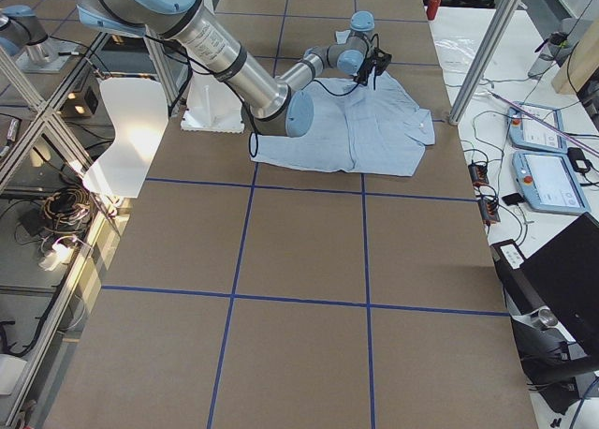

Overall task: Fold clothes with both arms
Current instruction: 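Carry the sleeve across the chest toward the collar while left arm approaches other cuff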

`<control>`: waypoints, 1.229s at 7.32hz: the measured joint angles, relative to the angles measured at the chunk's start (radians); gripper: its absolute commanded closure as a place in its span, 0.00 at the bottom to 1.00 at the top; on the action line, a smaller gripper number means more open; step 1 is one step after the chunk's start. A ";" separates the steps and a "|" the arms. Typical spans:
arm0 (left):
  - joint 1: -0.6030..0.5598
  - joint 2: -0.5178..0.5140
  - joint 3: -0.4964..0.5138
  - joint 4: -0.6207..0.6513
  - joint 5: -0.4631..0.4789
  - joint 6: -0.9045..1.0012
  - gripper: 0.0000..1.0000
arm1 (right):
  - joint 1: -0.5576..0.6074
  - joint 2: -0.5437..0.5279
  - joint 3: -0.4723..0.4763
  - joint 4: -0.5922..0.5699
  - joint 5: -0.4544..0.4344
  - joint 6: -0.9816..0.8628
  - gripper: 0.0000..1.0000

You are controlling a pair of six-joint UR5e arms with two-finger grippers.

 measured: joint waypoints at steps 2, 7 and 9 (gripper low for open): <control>0.096 -0.078 0.097 -0.005 -0.009 -0.149 0.01 | -0.017 0.019 0.008 -0.006 -0.027 0.043 0.01; 0.311 -0.274 0.447 -0.273 -0.039 -0.520 0.13 | 0.001 -0.120 0.238 -0.143 -0.022 0.048 0.01; 0.370 -0.318 0.517 -0.312 -0.037 -0.579 0.30 | 0.004 -0.177 0.301 -0.148 -0.023 0.039 0.01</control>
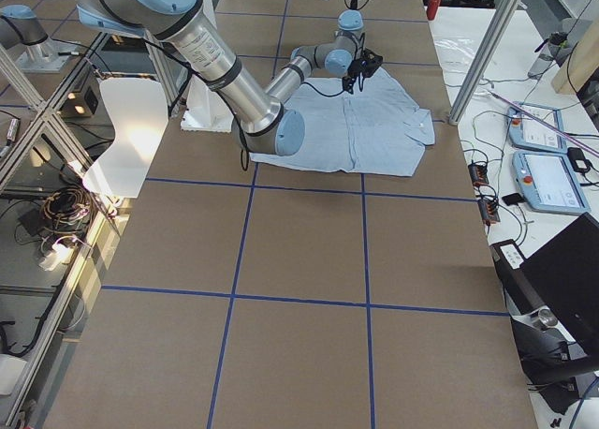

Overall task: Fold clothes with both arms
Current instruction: 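Grasp the other sleeve cuff with the left gripper and lift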

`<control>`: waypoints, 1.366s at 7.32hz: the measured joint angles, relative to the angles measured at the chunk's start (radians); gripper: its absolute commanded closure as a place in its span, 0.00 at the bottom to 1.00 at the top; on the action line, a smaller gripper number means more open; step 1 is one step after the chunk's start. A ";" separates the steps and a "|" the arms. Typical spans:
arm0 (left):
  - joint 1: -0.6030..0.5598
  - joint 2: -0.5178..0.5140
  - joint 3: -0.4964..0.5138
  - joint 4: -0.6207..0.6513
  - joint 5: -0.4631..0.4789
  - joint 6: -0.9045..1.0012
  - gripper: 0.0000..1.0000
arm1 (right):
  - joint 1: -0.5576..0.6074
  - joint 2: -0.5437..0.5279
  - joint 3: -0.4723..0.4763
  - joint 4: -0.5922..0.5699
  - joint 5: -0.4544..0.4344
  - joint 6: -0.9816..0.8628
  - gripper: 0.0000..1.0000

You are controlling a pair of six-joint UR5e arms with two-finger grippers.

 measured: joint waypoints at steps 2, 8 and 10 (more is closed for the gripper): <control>0.021 -0.005 0.019 -0.006 0.000 -0.008 0.32 | 0.001 -0.013 0.011 0.000 -0.002 -0.001 0.01; 0.024 0.003 0.020 -0.006 0.023 -0.005 0.36 | 0.001 -0.016 0.014 -0.002 -0.007 -0.001 0.01; 0.023 0.003 0.020 -0.005 0.041 -0.006 0.44 | -0.001 -0.016 0.015 -0.002 -0.008 -0.001 0.01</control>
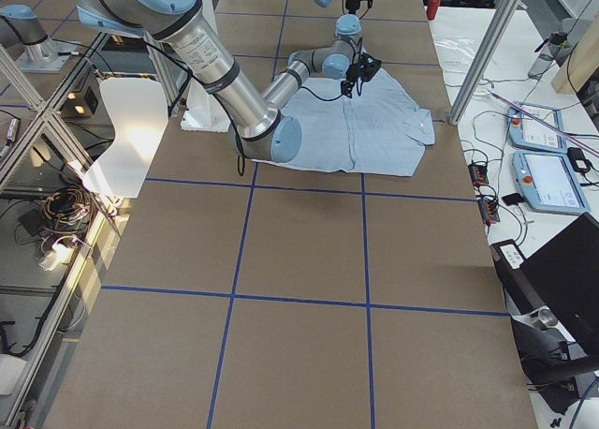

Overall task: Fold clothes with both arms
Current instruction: 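Grasp the other sleeve cuff with the left gripper and lift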

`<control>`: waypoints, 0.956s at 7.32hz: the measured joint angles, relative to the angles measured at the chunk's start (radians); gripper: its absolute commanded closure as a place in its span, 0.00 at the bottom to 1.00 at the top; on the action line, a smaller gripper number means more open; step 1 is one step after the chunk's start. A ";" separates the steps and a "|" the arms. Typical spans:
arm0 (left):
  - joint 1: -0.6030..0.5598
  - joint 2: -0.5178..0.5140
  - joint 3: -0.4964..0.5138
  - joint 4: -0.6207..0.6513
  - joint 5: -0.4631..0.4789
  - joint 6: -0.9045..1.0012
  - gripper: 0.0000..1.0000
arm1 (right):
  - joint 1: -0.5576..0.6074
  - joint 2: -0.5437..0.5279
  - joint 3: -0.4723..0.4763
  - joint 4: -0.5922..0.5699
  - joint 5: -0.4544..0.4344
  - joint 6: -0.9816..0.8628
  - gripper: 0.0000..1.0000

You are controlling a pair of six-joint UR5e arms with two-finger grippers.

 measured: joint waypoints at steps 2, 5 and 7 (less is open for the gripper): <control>0.000 0.000 0.001 0.000 0.015 -0.003 0.61 | 0.000 -0.002 0.000 0.001 0.000 0.000 0.01; -0.001 0.006 -0.002 -0.002 0.019 -0.012 1.00 | 0.000 -0.008 0.001 0.003 0.001 0.000 0.01; -0.002 0.007 -0.012 0.001 0.019 -0.015 1.00 | 0.001 -0.009 0.003 0.003 0.002 0.000 0.01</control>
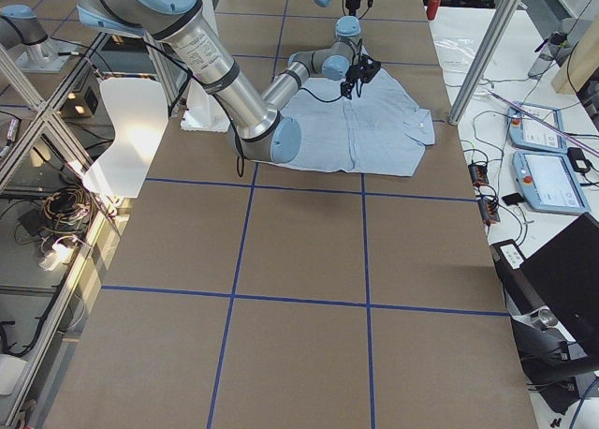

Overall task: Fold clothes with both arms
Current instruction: 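Grasp the other sleeve cuff with the left gripper and lift, then fold the sleeve across the chest with the left gripper while right moves to hem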

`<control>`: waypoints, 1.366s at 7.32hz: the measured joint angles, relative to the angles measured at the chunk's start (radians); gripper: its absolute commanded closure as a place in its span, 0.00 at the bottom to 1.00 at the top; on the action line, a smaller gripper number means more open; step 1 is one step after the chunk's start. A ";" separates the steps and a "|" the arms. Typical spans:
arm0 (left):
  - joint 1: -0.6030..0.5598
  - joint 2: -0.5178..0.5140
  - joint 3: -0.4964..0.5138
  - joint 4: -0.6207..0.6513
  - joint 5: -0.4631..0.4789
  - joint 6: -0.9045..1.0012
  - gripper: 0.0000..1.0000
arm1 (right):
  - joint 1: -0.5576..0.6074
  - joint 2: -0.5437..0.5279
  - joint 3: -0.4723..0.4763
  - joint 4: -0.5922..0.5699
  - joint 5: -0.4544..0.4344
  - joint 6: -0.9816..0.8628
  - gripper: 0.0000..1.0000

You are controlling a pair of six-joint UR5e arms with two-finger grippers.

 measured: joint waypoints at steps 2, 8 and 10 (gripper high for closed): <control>-0.003 -0.001 -0.036 0.014 -0.008 -0.008 1.00 | 0.007 -0.020 0.031 -0.001 0.008 0.000 0.01; 0.128 -0.181 -0.302 0.037 -0.094 -0.690 1.00 | 0.211 -0.290 0.174 0.002 0.173 -0.355 0.01; 0.254 -0.356 -0.307 0.037 -0.009 -0.954 1.00 | 0.276 -0.362 0.173 0.003 0.187 -0.503 0.01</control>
